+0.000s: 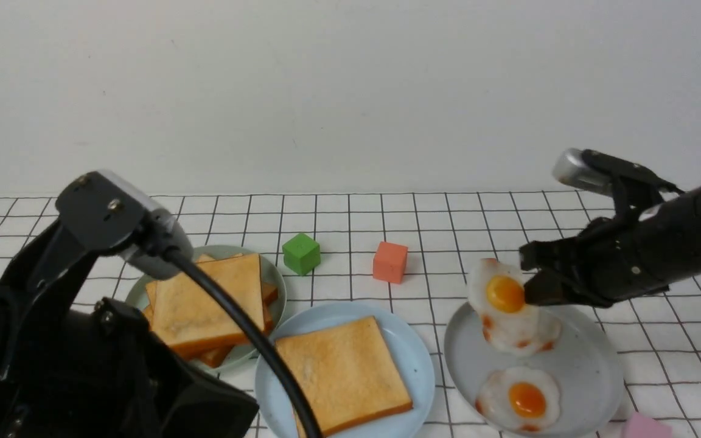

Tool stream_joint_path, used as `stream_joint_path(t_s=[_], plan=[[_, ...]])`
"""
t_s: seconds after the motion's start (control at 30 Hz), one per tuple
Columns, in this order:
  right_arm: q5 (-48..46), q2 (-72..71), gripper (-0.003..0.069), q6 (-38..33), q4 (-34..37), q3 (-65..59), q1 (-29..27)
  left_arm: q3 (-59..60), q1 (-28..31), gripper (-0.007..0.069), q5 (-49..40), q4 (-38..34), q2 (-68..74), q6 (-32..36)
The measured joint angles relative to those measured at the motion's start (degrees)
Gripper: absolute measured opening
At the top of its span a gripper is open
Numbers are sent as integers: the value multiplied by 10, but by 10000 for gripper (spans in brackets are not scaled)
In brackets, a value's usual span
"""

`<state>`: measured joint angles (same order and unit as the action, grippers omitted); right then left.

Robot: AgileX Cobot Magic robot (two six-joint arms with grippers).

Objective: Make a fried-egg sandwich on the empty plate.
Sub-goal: Use the right arm to place the fried egg on the slice of bread in the middle, then use the left arm to grab a slice of bread

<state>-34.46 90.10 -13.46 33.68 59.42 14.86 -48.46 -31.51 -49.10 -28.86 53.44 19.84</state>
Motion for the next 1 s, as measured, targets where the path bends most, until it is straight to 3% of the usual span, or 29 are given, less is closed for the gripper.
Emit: stream_joint_path(t_s=[0.27,0.5,0.7,0.87,1.0], plan=[[-44,100,27,-1,-2,115,132,0,0,-13,-4,67,-47,-97],[-28,199,62,-1,-4,189,168,0,0,-13,-17,85,-77,-132],[-27,227,228,8,-10,208,169,0,0,-11,-20,106,-77,-135],[-54,197,442,12,-49,209,171,0,0,-5,3,119,-72,-150],[-66,137,499,14,-79,209,171,0,0,-2,49,140,-48,-177]])
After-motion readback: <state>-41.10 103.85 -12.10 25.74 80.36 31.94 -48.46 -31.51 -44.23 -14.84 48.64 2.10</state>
